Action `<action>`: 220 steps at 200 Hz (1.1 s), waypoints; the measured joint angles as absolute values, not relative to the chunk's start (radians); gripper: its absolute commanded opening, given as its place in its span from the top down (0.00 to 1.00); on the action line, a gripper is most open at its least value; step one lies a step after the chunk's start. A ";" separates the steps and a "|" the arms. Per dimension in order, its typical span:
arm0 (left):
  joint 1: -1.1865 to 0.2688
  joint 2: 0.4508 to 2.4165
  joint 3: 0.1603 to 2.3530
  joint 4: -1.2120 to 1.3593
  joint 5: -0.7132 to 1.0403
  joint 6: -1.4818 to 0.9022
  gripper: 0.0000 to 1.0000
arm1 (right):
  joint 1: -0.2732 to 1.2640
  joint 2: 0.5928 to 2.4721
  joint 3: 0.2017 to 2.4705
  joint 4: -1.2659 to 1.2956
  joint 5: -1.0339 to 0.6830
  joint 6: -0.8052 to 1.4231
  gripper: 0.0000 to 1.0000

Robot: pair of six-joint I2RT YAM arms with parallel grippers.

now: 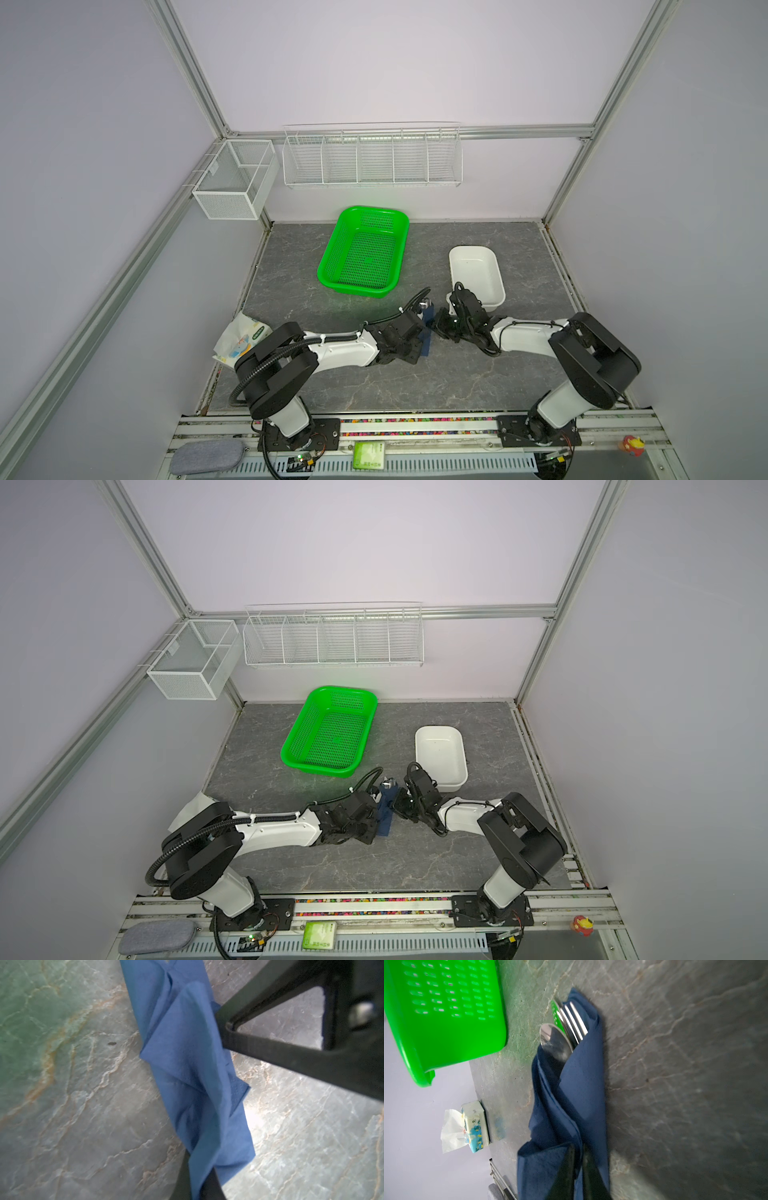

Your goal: Place the utensils on the paper napkin and roll it up

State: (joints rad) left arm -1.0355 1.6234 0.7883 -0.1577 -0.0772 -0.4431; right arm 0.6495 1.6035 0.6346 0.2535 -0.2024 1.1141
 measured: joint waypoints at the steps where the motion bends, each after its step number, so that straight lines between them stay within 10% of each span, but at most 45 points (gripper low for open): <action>1: -1.036 1.623 0.788 -0.158 -0.078 -0.443 1.00 | 0.649 1.603 0.635 0.253 -0.202 1.114 0.81; 104: -1.048 1.624 0.788 -0.158 -0.112 -0.431 1.00 | 0.649 1.414 0.606 0.209 -0.169 1.130 0.40; 220: -1.050 1.628 0.789 -0.158 -0.120 -0.429 1.00 | 0.691 1.436 0.604 0.090 -0.099 1.221 0.29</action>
State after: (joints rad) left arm -1.0500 1.6283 0.7895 -0.1577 -0.1196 -0.4286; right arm 0.6910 1.4357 0.6044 0.0898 -0.0994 1.2205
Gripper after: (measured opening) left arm 0.048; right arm 0.696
